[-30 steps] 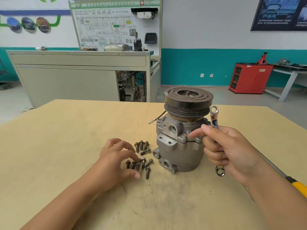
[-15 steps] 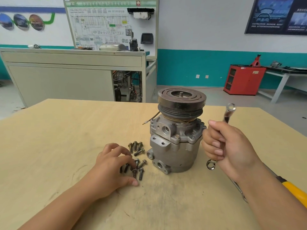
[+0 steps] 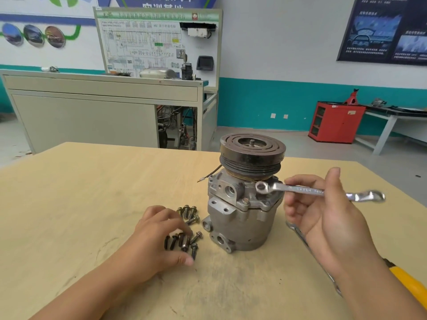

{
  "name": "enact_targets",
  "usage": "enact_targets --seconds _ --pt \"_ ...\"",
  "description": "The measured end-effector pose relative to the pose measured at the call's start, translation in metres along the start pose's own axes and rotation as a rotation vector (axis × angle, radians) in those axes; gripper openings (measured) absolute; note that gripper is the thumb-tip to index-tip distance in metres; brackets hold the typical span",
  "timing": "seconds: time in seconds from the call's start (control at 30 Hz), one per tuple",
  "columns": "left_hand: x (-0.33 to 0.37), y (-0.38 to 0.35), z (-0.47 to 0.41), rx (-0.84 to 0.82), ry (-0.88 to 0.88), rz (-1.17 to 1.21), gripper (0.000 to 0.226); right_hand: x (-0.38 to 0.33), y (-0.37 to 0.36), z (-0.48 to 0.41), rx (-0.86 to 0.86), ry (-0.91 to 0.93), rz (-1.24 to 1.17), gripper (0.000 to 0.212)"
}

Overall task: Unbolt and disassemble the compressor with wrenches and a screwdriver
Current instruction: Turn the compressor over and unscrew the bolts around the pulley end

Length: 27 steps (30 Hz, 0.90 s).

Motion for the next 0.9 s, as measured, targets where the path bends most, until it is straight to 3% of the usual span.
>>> enact_targets --seconds 0.13,0.2,0.3,0.4,0.47,0.57,0.7,0.9 --pt "0.02 0.03 -0.007 0.316 0.045 0.223 0.061 0.006 -0.005 0.006 -0.06 0.043 0.093 0.017" --pt "0.038 0.034 -0.014 0.354 0.047 0.297 0.071 0.006 -0.009 0.009 -0.07 0.113 0.21 0.002" --pt "0.059 0.025 -0.028 0.327 0.05 0.376 0.091 0.008 -0.016 0.016 -0.112 0.243 0.394 0.017" --pt "0.066 0.008 -0.037 0.304 0.108 0.487 0.101 0.012 -0.021 0.023 -0.129 0.29 0.46 0.014" --pt "0.067 -0.002 -0.038 0.327 0.142 0.539 0.093 0.013 -0.024 0.026 -0.132 0.304 0.535 0.003" --pt "0.066 -0.007 -0.038 0.374 0.16 0.565 0.083 0.016 -0.025 0.031 -0.11 0.298 0.599 0.013" --pt "0.066 -0.007 -0.036 0.388 0.171 0.616 0.084 0.016 -0.026 0.029 -0.067 0.294 0.502 0.005" --pt "0.065 -0.006 -0.035 0.421 0.177 0.619 0.081 0.015 -0.03 0.019 -0.121 0.162 0.439 0.012"
Point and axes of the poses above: each hand's wrist, its own z-axis away from the middle knuckle, its own y-axis out of the back of the hand, x = y × z, the point moved 7 cm from there along -z, towards the middle knuckle, and after that the axes turned 15 degrees about -z, right-handed, at the moved point
